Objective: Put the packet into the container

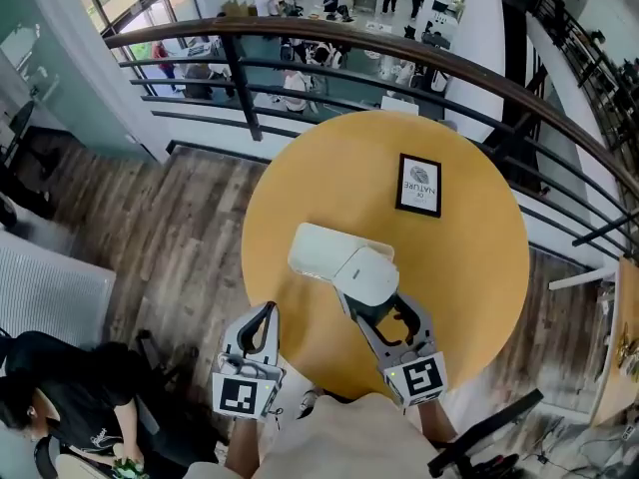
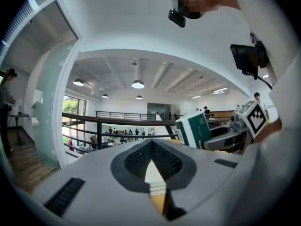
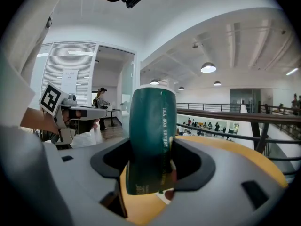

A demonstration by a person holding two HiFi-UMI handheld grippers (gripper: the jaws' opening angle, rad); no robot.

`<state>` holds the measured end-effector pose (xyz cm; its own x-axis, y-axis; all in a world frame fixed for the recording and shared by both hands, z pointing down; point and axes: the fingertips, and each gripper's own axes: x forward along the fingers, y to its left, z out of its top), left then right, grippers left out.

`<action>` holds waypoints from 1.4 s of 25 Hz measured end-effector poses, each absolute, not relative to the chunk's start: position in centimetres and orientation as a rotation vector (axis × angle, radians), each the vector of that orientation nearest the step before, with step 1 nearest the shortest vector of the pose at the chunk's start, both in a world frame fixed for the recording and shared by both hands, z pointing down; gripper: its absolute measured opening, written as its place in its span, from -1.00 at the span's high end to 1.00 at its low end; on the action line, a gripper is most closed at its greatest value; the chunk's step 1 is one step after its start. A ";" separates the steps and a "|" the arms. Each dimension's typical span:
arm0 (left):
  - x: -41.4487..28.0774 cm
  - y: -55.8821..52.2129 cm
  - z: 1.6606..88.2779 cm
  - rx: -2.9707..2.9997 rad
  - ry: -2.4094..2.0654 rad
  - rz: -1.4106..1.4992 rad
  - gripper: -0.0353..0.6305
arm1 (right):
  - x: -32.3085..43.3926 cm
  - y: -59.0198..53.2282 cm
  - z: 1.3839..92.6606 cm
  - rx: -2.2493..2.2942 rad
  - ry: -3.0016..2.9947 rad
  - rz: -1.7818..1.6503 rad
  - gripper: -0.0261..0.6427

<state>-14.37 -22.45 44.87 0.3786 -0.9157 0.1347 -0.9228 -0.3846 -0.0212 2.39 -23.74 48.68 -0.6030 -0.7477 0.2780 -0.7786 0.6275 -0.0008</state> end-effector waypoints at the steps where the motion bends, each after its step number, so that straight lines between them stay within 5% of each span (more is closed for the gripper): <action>1: -14.4 -22.6 45.2 2.542 -1.705 0.191 0.88 | 2.3 -24.0 49.0 1.235 -2.595 0.182 0.07; 35: -15.6 -22.3 48.1 2.411 -1.695 0.220 0.88 | -2.1 -28.4 56.0 0.617 -1.909 -0.980 0.07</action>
<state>-15.60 -22.26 48.08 0.3367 -0.9139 0.2267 -0.9415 -0.3305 0.0661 -2.09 -28.43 55.99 -0.4916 -0.7278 0.4782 -0.0355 0.5654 0.8240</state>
